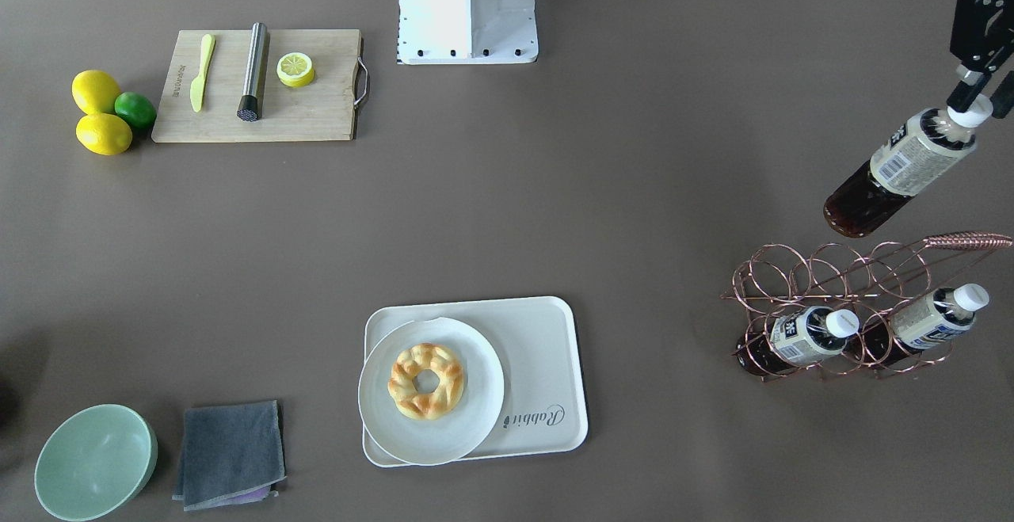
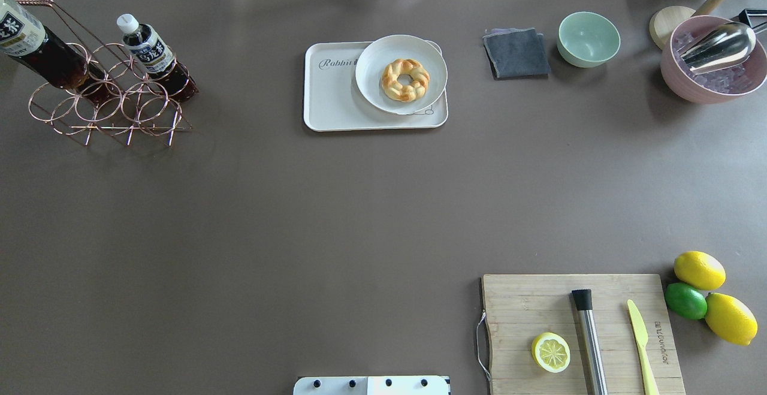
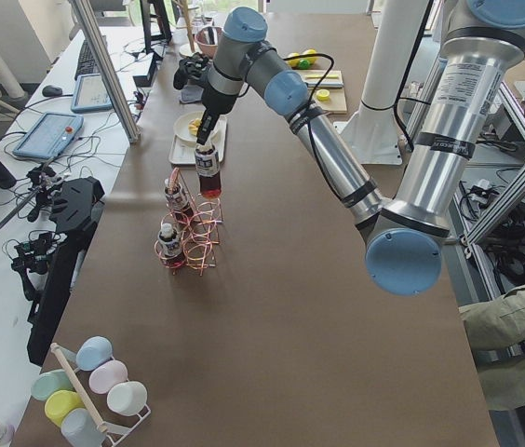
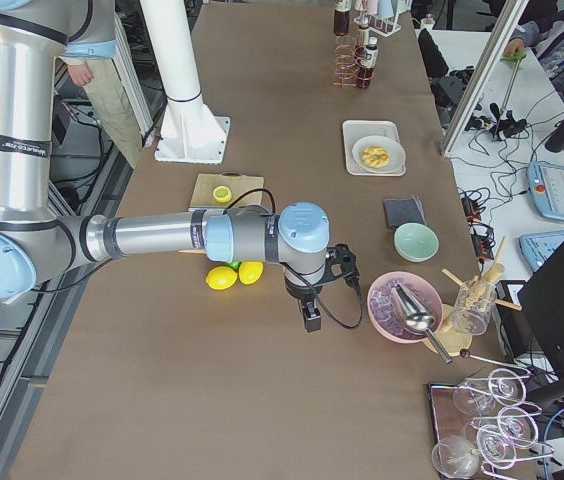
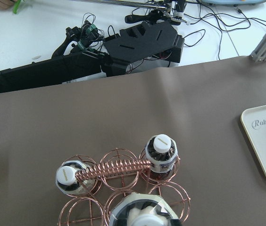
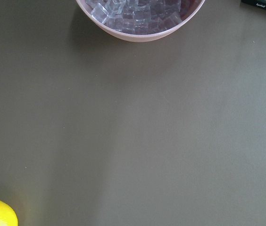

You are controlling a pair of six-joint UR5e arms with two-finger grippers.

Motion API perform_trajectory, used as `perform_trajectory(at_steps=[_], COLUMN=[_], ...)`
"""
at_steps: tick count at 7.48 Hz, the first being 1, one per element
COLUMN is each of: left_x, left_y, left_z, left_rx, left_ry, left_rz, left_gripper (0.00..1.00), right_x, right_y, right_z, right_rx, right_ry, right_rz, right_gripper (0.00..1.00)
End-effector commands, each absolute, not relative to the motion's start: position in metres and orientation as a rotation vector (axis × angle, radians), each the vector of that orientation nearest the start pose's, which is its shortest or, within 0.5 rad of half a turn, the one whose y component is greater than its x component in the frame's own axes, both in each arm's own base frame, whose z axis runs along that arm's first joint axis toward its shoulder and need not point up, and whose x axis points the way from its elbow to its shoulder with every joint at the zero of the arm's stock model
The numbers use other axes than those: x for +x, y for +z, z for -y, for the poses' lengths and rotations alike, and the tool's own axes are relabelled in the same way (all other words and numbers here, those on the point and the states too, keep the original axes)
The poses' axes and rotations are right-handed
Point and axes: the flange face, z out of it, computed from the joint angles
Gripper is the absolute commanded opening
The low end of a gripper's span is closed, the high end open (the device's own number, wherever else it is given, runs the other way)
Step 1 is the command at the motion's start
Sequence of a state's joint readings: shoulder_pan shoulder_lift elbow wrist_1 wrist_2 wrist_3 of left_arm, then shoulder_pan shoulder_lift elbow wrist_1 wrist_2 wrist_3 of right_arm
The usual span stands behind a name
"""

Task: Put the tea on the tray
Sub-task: 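Carry the bottle with the left gripper and set it down in front of the tray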

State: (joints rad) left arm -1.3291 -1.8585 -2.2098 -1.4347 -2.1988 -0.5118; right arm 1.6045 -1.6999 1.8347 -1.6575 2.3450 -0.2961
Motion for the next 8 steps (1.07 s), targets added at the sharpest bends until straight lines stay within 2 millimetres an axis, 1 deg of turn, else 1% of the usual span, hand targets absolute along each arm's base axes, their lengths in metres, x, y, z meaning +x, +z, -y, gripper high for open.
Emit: perform_trajectory(at_steps=[1, 2, 3, 4, 5, 7, 8], left_x=[0.116, 0.149, 0.206, 0.257, 0.296, 0.391, 0.428], left_y=[0.166, 0.128, 0.088, 0.059, 0.05, 0.024, 0.025], left_z=[0.477, 0.475, 0.469, 0.465, 0.452, 0.418, 0.412], left_rx=[0.396, 0.398, 0.381, 0.366, 0.343, 0.325, 0.316], left_ry=[-0.005, -0.009, 0.024, 0.053, 0.053, 0.05, 0.037], left_rz=[-0.91, -0.896, -0.857, -0.846, -0.85, -0.851, -0.875], left_gripper=[0.0, 0.0, 0.0, 0.0, 0.0, 0.0, 0.0], right_x=[0.078, 0.078, 0.078, 0.078, 0.078, 0.078, 0.078], right_y=[0.6, 0.6, 0.6, 0.6, 0.6, 0.6, 0.6], right_z=[0.432, 0.432, 0.432, 0.432, 0.432, 0.432, 0.432], right_rx=[0.168, 0.168, 0.168, 0.168, 0.168, 0.166, 0.166], right_ry=[-0.266, -0.266, -0.266, -0.266, -0.266, -0.265, -0.265], right_rz=[0.76, 0.76, 0.76, 0.76, 0.76, 0.76, 0.76], right_gripper=[1.0, 1.0, 1.0, 1.0, 1.0, 1.0, 1.0])
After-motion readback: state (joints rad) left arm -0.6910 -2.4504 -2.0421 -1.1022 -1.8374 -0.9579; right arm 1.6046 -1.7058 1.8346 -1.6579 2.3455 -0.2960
